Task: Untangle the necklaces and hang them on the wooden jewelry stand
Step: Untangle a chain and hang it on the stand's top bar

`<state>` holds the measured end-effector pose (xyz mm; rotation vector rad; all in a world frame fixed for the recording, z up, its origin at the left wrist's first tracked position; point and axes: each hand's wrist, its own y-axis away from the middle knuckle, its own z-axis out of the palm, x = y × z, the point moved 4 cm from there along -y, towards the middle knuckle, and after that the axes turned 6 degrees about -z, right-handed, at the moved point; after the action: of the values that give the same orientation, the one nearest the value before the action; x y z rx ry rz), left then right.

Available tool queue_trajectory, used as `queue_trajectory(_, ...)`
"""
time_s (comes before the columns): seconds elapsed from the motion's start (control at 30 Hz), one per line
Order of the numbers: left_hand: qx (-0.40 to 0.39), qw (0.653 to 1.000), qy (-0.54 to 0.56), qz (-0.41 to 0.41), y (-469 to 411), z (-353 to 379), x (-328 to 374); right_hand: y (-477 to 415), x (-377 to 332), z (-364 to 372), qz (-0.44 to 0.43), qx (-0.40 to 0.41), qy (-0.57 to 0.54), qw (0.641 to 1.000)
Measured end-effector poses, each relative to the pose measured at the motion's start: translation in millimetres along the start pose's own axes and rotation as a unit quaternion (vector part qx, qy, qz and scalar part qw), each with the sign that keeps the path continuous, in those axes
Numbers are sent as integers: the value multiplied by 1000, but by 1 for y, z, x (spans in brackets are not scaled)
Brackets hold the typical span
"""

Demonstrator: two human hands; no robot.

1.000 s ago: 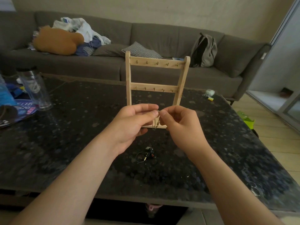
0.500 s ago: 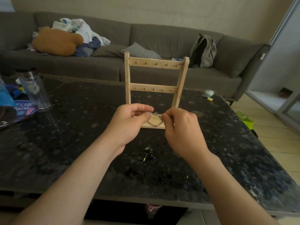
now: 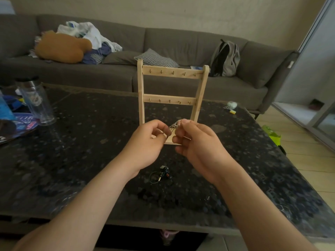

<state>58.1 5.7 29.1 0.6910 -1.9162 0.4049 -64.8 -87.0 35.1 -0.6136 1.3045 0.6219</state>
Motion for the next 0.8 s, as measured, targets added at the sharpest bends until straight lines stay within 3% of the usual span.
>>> queue_trajectory(0.2,-46,989,134,-34,5,0,8,4,-5,-2,-41,13,141,989)
queue_trajectory(0.37,-38,986,162,-9,8,-2,11,3,-8,-4,-96,40,198,975)
queue_trajectory(0.53,-66,985,160,9,9,-2,11,3,-7,-8,-91,48,182,978)
queue_trajectory(0.8,-40,985,144,80,10,-2,12,4,-2,-9,-52,69,111,990)
